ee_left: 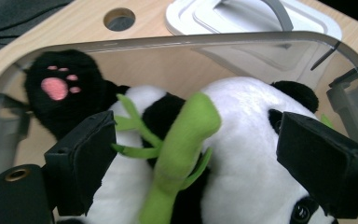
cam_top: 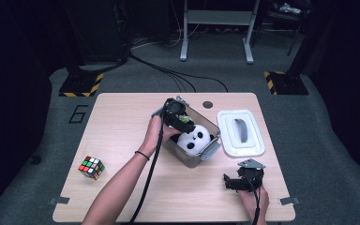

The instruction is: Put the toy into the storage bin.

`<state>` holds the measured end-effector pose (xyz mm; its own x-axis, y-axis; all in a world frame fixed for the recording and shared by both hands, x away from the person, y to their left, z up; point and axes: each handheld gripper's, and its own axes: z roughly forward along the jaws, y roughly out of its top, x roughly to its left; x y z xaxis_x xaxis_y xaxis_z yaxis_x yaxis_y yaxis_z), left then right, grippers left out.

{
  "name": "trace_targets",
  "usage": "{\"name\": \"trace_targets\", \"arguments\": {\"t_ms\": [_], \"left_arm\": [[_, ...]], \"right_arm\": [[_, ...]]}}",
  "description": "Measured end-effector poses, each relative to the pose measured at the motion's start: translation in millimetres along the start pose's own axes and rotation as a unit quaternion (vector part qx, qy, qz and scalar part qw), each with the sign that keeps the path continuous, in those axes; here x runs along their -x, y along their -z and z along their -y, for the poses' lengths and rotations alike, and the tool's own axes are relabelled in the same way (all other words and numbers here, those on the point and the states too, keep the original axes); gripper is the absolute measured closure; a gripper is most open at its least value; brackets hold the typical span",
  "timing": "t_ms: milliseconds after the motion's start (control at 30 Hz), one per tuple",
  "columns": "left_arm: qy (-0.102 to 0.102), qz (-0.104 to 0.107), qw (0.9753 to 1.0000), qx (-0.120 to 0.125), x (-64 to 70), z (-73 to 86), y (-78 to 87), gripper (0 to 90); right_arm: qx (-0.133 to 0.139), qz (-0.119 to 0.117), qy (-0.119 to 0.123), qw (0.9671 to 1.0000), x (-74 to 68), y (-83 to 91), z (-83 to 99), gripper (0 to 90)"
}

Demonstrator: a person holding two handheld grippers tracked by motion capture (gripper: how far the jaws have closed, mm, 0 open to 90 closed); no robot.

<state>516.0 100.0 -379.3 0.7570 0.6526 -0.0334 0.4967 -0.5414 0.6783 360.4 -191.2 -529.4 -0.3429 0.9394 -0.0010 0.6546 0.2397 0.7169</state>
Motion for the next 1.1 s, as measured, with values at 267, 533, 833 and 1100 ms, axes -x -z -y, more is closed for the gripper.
{"name": "trace_targets", "arguments": {"t_ms": [267,533,833,1100], "left_arm": [[0.010,-0.008,0.9997,0.018,-11.3,11.4,28.3,5.5],[0.015,-0.024,0.9987,0.042,-18.7,40.6,64.4,0.2],[0.030,-0.054,0.9960,0.065,-28.9,85.9,93.2,0.0],[0.047,-0.083,0.9928,0.073,-39.4,124.3,113.2,0.0]], "right_arm": [[0.000,0.000,0.000,1.0000,0.0,0.0,0.0,0.0],[0.000,0.000,0.000,1.0000,0.0,0.0,0.0,0.0],[0.000,0.000,0.000,1.0000,-0.1,0.0,0.0,0.0],[0.000,0.000,-0.001,1.0000,-0.1,-0.1,-0.1,0.0]]}}
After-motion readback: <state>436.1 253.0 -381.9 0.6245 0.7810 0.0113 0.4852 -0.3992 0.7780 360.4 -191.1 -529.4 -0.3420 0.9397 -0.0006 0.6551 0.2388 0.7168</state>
